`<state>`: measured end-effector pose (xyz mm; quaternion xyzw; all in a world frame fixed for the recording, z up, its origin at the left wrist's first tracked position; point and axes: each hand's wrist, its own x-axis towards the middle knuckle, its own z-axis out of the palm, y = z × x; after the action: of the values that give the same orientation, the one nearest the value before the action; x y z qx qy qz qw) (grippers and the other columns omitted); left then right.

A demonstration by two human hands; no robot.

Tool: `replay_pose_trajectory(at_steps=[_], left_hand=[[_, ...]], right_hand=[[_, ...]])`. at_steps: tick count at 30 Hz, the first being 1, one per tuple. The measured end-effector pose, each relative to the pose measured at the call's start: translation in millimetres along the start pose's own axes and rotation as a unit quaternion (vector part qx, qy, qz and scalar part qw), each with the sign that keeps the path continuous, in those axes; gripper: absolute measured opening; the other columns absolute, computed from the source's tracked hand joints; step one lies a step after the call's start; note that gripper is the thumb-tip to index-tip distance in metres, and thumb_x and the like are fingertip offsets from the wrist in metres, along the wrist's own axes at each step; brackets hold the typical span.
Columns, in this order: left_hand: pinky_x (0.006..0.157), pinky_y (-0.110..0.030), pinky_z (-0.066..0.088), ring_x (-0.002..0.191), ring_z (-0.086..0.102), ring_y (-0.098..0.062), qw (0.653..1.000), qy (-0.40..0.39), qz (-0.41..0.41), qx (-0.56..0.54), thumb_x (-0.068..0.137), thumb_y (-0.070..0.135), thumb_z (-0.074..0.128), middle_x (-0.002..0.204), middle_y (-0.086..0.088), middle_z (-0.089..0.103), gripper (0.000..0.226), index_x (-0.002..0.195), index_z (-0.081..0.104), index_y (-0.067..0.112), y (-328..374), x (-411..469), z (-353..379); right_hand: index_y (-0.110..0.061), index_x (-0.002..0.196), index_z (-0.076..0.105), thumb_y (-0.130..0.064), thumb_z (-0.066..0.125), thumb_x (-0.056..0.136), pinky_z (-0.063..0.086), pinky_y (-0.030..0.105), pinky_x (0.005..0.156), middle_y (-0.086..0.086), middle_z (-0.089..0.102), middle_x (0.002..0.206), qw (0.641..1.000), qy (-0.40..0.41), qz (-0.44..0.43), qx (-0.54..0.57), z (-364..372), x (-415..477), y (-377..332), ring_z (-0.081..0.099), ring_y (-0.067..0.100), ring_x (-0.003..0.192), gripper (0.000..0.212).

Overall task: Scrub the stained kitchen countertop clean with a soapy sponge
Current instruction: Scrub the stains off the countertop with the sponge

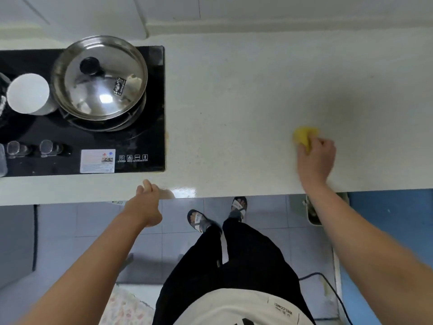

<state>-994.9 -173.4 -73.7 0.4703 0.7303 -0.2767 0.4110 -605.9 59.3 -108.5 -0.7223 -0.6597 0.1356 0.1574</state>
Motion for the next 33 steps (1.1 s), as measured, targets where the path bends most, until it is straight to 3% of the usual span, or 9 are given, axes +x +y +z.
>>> replay_pose_trajectory(at_steps=[3, 8, 13, 15, 17, 21, 23, 28, 33], left_hand=[[0.11, -0.045, 0.045, 0.154, 0.006, -0.033, 1.0, -0.02, -0.005, -0.002, 0.077, -0.001, 0.047, 0.166, -0.013, -0.016, 0.09, 0.157, 0.006, -0.003, 5.5, -1.5, 0.4], [0.122, -0.046, 0.032, 0.157, -0.018, -0.032, 0.998, -0.048, 0.015, -0.03, 0.081, -0.007, 0.044, 0.166, -0.008, -0.033, 0.097, 0.161, -0.01, 0.004, 0.6, -6.3, -2.9], [0.126, -0.049, 0.019, 0.157, -0.015, -0.037, 0.998, -0.055, 0.015, -0.035, 0.101, 0.012, 0.044, 0.167, -0.016, -0.028, 0.083, 0.161, -0.012, 0.002, 0.7, -11.8, -7.8], [0.127, -0.047, 0.018, 0.157, -0.015, -0.038, 0.998, -0.054, 0.027, -0.036, 0.098, 0.004, 0.042, 0.166, -0.017, -0.028, 0.083, 0.161, -0.013, 0.004, -1.0, -14.0, -9.2], [0.125, -0.046, 0.024, 0.158, -0.013, -0.035, 0.997, -0.044, 0.028, -0.05, 0.088, -0.008, 0.039, 0.167, -0.013, -0.028, 0.09, 0.162, -0.011, 0.006, -5.4, -14.5, -7.9], [0.125, -0.048, 0.025, 0.158, -0.012, -0.035, 0.997, -0.037, 0.025, -0.057, 0.087, -0.008, 0.042, 0.168, -0.012, -0.028, 0.093, 0.162, -0.012, 0.006, -6.7, -12.4, -4.1], [0.125, -0.048, 0.024, 0.158, -0.012, -0.036, 0.998, -0.038, 0.02, -0.056, 0.087, -0.006, 0.043, 0.167, -0.012, -0.029, 0.094, 0.161, -0.014, 0.005, -3.4, -10.0, -3.9], [0.125, -0.051, 0.024, 0.158, -0.013, -0.033, 0.996, -0.06, 0.01, -0.072, 0.085, -0.01, 0.042, 0.167, -0.007, -0.032, 0.098, 0.162, -0.015, 0.009, -5.7, -8.3, -7.4], [0.124, -0.051, 0.025, 0.158, -0.013, -0.031, 0.995, -0.068, 0.005, -0.079, 0.083, -0.013, 0.04, 0.166, -0.004, -0.033, 0.1, 0.162, -0.016, 0.011, -4.6, -10.7, -10.4]], right_hand=[[-0.014, 0.119, 0.06, -0.027, 0.056, 0.092, 0.043, 0.041, 0.084, 0.014, 0.053, 0.112, 0.999, -0.007, -0.01, -0.036, 16.1, -34.2, -13.5, 0.05, 0.035, 0.102, 0.03], [-0.021, 0.126, 0.065, -0.025, 0.072, 0.079, 0.04, 0.04, 0.085, 0.004, 0.055, 0.112, 0.965, -0.123, -0.231, 0.018, 85.9, -156.5, -129.1, 0.049, 0.03, 0.105, 0.048], [-0.022, 0.091, 0.072, -0.018, 0.072, 0.073, 0.047, 0.044, 0.081, -0.002, 0.058, 0.098, 0.769, -0.309, -0.554, 0.076, 88.9, -210.5, -184.7, 0.045, 0.024, 0.092, 0.018], [-0.027, 0.101, 0.072, -0.027, 0.063, 0.081, 0.047, 0.042, 0.083, -0.004, 0.06, 0.103, 0.738, -0.307, -0.597, 0.07, 87.8, -171.1, -180.2, 0.051, 0.023, 0.095, 0.022], [-0.027, 0.111, 0.072, -0.03, 0.061, 0.081, 0.047, 0.038, 0.083, -0.002, 0.061, 0.107, 0.772, -0.241, -0.584, 0.061, 92.2, -107.8, -176.5, 0.056, 0.025, 0.094, 0.032], [-0.021, 0.113, 0.07, -0.028, 0.06, 0.077, 0.047, 0.041, 0.08, 0.009, 0.06, 0.103, 0.911, -0.12, -0.395, 0.008, 104.8, 16.2, -198.4, 0.056, 0.035, 0.088, 0.038], [-0.02, 0.117, 0.067, -0.027, 0.06, 0.078, 0.045, 0.041, 0.081, 0.011, 0.059, 0.106, 0.94, -0.106, -0.325, -0.019, 117.7, 37.3, -223.1, 0.055, 0.036, 0.092, 0.04], [-0.025, 0.121, 0.062, -0.027, 0.057, 0.08, 0.045, 0.042, 0.077, 0.006, 0.056, 0.106, 0.904, -0.159, -0.395, -0.05, 139.7, -40.4, -261.0, 0.053, 0.033, 0.095, 0.042], [-0.027, 0.125, 0.062, -0.017, 0.06, 0.075, 0.043, 0.041, 0.08, -0.001, 0.059, 0.109, 0.853, -0.227, -0.469, -0.006, 112.6, -142.9, -200.7, 0.051, 0.03, 0.098, 0.052]])
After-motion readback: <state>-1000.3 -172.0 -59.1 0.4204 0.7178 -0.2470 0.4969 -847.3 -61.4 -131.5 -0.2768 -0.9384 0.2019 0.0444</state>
